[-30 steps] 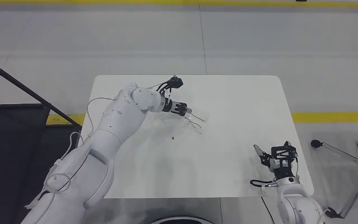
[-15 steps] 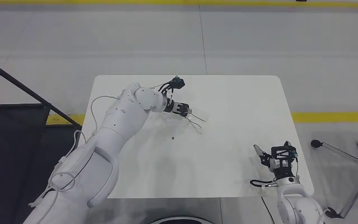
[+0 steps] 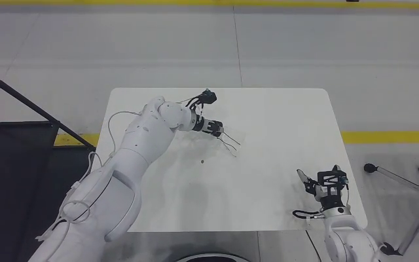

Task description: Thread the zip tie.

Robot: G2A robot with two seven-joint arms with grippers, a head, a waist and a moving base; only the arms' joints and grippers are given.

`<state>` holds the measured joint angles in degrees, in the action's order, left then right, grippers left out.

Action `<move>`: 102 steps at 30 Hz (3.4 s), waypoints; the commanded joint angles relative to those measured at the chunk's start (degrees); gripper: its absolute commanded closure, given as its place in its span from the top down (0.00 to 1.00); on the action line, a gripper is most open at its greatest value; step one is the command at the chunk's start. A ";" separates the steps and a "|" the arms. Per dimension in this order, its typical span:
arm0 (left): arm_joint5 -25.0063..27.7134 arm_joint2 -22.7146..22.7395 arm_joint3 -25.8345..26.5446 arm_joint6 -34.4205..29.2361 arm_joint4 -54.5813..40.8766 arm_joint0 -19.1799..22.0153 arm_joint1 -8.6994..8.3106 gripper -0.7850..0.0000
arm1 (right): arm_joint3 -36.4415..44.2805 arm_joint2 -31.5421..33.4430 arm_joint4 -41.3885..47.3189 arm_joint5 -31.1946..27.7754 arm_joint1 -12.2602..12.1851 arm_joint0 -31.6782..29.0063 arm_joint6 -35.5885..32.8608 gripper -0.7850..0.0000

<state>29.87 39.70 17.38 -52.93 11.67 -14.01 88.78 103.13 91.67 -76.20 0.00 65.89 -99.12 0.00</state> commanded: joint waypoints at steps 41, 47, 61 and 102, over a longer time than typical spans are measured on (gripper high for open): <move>6.78 8.94 14.82 -9.51 -8.39 -1.37 -4.99 0.00 | 6.72 -2.33 18.95 -8.42 0.88 7.41 -11.62 1.00; 6.78 8.94 14.82 -9.51 -8.39 -1.37 -4.99 0.00 | 6.72 -2.33 18.95 -8.42 0.88 7.41 -11.62 1.00; 4.60 9.04 24.93 -4.14 -4.75 -5.73 -5.88 0.00 | 0.21 -4.00 49.18 -9.00 1.43 14.78 -29.89 1.00; 5.93 5.27 27.63 -6.20 -6.32 -6.49 -4.90 0.00 | -10.33 -8.29 73.27 -13.88 1.70 22.53 -32.97 0.28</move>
<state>35.70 45.08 45.18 -59.08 5.46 -20.59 83.81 92.76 83.40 -2.91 -13.95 67.60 -76.55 -33.15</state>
